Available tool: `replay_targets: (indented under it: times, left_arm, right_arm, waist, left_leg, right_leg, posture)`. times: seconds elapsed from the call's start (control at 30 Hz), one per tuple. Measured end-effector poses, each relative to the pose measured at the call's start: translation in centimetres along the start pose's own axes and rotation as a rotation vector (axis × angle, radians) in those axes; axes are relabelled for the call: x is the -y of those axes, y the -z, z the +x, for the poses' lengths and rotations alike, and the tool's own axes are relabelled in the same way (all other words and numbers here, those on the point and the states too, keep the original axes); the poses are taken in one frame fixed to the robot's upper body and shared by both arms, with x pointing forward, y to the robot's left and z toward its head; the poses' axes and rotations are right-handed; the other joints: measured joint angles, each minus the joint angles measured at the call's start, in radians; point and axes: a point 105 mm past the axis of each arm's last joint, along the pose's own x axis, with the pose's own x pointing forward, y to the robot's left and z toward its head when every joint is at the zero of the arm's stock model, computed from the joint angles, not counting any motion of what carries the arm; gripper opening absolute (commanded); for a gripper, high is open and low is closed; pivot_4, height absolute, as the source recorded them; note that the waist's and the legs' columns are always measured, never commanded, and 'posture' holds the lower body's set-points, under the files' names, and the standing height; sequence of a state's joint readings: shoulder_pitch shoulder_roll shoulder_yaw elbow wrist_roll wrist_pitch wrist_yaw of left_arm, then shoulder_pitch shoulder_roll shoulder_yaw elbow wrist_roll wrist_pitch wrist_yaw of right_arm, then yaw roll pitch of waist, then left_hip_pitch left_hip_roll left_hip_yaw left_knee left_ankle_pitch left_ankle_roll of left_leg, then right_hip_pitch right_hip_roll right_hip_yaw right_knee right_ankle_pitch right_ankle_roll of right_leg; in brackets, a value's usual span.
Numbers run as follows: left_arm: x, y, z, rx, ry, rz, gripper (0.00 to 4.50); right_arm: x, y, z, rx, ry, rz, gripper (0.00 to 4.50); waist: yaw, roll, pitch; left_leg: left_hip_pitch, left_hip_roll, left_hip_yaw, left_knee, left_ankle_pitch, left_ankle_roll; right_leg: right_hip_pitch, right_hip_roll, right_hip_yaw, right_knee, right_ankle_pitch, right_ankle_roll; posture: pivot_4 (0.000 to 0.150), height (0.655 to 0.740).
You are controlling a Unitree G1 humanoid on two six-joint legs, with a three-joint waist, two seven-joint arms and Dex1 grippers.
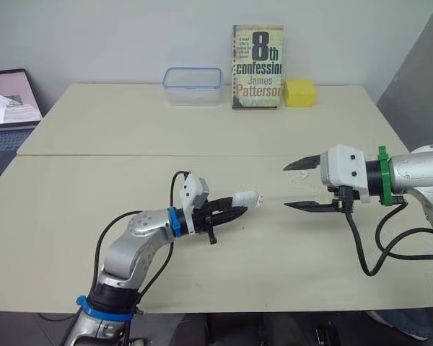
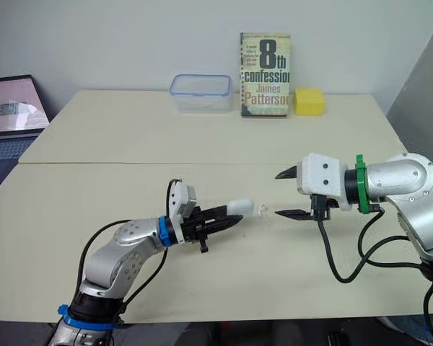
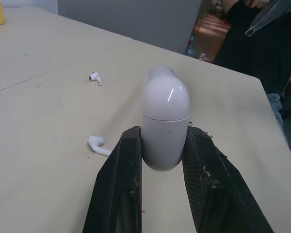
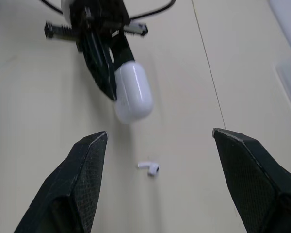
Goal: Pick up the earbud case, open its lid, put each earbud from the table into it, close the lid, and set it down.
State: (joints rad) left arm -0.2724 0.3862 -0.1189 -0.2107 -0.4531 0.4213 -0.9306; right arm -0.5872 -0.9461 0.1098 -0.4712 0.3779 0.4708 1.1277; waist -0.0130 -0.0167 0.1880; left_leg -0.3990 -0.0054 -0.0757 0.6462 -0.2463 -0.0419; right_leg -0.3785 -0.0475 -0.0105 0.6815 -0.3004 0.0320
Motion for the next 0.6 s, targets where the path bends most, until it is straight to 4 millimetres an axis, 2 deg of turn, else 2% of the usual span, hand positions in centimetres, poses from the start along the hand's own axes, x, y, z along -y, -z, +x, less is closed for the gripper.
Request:
replay_targets:
  times: [0.3,0.6]
  left_arm:
    - [1.1,-1.0,0.7,0.029,0.079,0.122,0.80]
    - [1.3,-1.3,0.9,0.024,0.111,0.170,0.80]
  right_arm:
    - [-0.7,0.1,2.7,0.013,-0.058,0.022,3.61]
    - [-0.4,0.7,3.5,0.001,-0.056,0.046,3.61]
  waist:
    - [0.006,0.000,0.000]
    - [0.007,0.000,0.000]
  left_leg:
    - [0.001,0.000,0.001,0.000,0.000,0.000]
    - [0.001,-0.001,0.001,0.000,0.000,0.000]
  right_leg:
    - [0.000,0.000,-0.001,0.000,0.000,0.000]
    - [0.000,0.000,-0.001,0.000,0.000,0.000]
  posture:
    - [0.150,0.7400]
    - [0.150,0.7400]
